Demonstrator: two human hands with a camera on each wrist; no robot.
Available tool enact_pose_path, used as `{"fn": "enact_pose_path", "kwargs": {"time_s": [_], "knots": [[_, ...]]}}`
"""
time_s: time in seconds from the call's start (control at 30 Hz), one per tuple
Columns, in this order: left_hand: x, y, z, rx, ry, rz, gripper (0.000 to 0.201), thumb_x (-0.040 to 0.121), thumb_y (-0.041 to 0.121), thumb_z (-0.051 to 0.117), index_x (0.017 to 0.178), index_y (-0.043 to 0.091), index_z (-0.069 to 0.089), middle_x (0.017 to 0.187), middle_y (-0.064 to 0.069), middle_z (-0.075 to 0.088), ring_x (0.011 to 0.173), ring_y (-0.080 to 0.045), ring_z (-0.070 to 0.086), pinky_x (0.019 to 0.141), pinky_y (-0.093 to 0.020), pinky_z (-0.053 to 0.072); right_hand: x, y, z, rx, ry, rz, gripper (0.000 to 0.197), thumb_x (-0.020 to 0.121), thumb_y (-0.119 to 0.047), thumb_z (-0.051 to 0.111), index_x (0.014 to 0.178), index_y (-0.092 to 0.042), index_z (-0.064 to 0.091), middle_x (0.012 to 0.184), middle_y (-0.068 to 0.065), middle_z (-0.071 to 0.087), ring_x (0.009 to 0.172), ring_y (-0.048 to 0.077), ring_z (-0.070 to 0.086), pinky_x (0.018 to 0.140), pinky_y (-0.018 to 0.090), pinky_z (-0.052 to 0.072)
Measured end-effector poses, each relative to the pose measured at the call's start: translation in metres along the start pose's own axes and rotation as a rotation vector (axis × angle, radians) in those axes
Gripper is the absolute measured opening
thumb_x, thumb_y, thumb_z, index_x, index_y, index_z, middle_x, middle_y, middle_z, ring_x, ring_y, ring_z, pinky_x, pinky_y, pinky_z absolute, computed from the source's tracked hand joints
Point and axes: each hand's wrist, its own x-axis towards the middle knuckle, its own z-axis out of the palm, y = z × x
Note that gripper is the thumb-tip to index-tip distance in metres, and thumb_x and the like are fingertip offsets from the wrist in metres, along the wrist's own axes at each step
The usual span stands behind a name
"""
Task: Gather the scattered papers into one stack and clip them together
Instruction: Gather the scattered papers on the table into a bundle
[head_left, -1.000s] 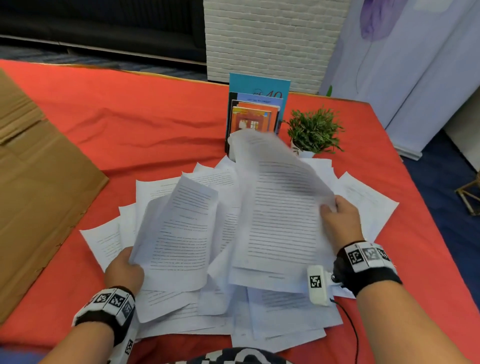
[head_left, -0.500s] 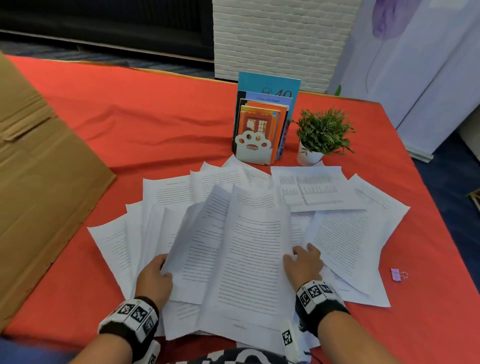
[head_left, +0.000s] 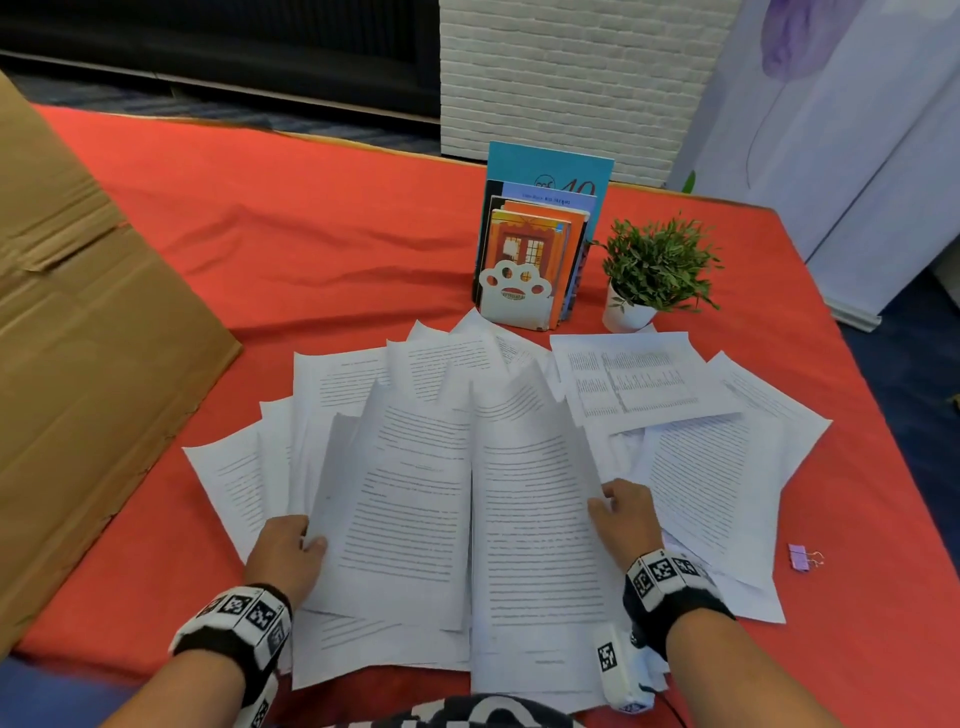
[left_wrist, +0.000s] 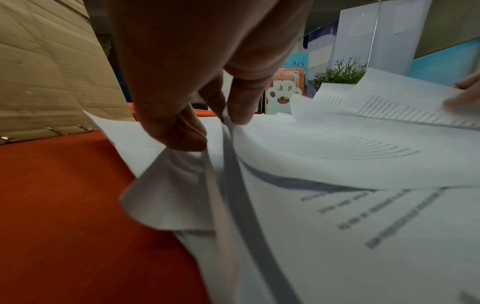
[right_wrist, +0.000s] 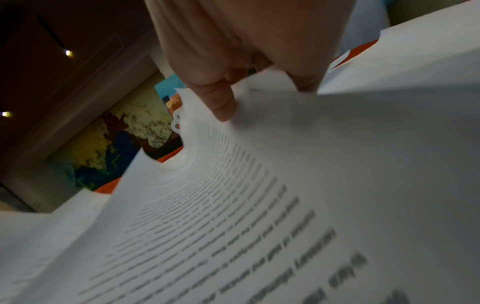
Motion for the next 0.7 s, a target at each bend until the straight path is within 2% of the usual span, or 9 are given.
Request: {"fn": "enact_pose_path", "kwargs": {"time_s": [0.13, 0.2, 0.3, 0.4, 0.43, 0.5, 0.6, 0.67, 0.7], "knots": [[-0.004, 0.000, 0.008, 0.091, 0.053, -0.078, 0.041, 0.083, 0.020, 0.063, 0.120, 0.001, 0.061, 0.137, -0.014, 0.048, 0.119, -0.035, 0.052, 0.106, -0.041, 0.040, -0.007, -0.004, 0.018, 0.047, -0.197, 0.065, 0.007, 0.086, -0.011, 0.056, 0.082, -0.016, 0.055, 0.081, -0.001, 0.057, 0.077, 0.019, 0.056, 0.059, 0.020, 0.040], [-0.005, 0.000, 0.009, 0.051, 0.027, -0.060, 0.042, 0.085, 0.016, 0.062, 0.122, -0.002, 0.058, 0.134, -0.016, 0.049, 0.116, -0.034, 0.054, 0.104, -0.040, 0.042, -0.015, -0.009, 0.023, 0.096, -0.236, 0.070, 0.015, 0.087, -0.012, 0.054, 0.075, -0.020, 0.051, 0.076, -0.004, 0.055, 0.074, 0.015, 0.052, 0.061, 0.020, 0.039], [-0.009, 0.004, 0.001, 0.030, 0.049, -0.033, 0.030, 0.086, 0.008, 0.055, 0.115, 0.000, 0.061, 0.117, -0.020, 0.062, 0.108, -0.037, 0.058, 0.096, -0.042, 0.046, -0.017, -0.015, 0.018, 0.137, -0.116, 0.064, 0.023, 0.087, -0.006, 0.049, 0.068, -0.018, 0.045, 0.069, -0.003, 0.052, 0.067, 0.015, 0.048, 0.055, 0.019, 0.035], [-0.013, 0.010, -0.013, -0.104, 0.204, -0.018, 0.022, 0.082, -0.007, 0.048, 0.097, 0.001, 0.061, 0.097, -0.021, 0.064, 0.095, -0.040, 0.060, 0.081, -0.041, 0.047, -0.007, -0.012, -0.001, 0.146, 0.052, 0.062, 0.005, 0.089, -0.006, 0.050, 0.088, -0.009, 0.054, 0.080, 0.003, 0.056, 0.077, 0.022, 0.052, 0.065, 0.026, 0.041], [-0.016, 0.013, -0.018, -0.133, 0.259, -0.010, 0.023, 0.080, -0.009, 0.047, 0.095, 0.003, 0.059, 0.095, -0.020, 0.063, 0.092, -0.039, 0.059, 0.077, -0.039, 0.046, 0.000, -0.007, -0.007, 0.114, 0.082, 0.073, 0.010, 0.090, -0.008, 0.050, 0.098, -0.009, 0.056, 0.088, 0.004, 0.057, 0.083, 0.023, 0.053, 0.073, 0.027, 0.042], [-0.021, 0.019, -0.027, -0.199, 0.354, 0.001, 0.032, 0.080, -0.011, 0.046, 0.102, 0.009, 0.055, 0.096, -0.016, 0.061, 0.090, -0.036, 0.058, 0.075, -0.037, 0.044, 0.013, 0.006, -0.015, -0.002, 0.096, 0.096, 0.017, 0.091, -0.009, 0.050, 0.103, -0.004, 0.059, 0.095, 0.007, 0.055, 0.091, 0.027, 0.055, 0.081, 0.032, 0.043], [-0.031, 0.032, -0.039, -0.363, 0.403, -0.027, 0.062, 0.081, -0.014, 0.043, 0.130, 0.024, 0.041, 0.095, -0.009, 0.056, 0.081, -0.029, 0.054, 0.073, -0.034, 0.042, 0.021, 0.022, -0.013, -0.088, 0.095, 0.120, 0.016, 0.084, -0.005, 0.056, 0.080, 0.010, 0.063, 0.083, 0.019, 0.063, 0.077, 0.030, 0.062, 0.068, 0.038, 0.051], [-0.028, 0.031, -0.044, -0.318, 0.374, -0.002, 0.070, 0.082, -0.013, 0.044, 0.137, 0.029, 0.037, 0.096, -0.008, 0.056, 0.082, -0.029, 0.056, 0.076, -0.036, 0.045, 0.013, 0.030, -0.005, -0.094, 0.015, 0.139, 0.016, 0.085, -0.004, 0.056, 0.078, 0.009, 0.061, 0.084, 0.018, 0.059, 0.073, 0.025, 0.057, 0.062, 0.032, 0.046], [-0.022, 0.027, -0.043, -0.217, 0.336, 0.035, 0.064, 0.081, -0.012, 0.045, 0.133, 0.024, 0.045, 0.097, -0.011, 0.059, 0.086, -0.032, 0.059, 0.077, -0.037, 0.047, 0.008, 0.033, 0.000, -0.107, -0.028, 0.149, 0.013, 0.087, -0.006, 0.055, 0.079, 0.004, 0.058, 0.089, 0.018, 0.058, 0.076, 0.024, 0.054, 0.065, 0.029, 0.042]]}}
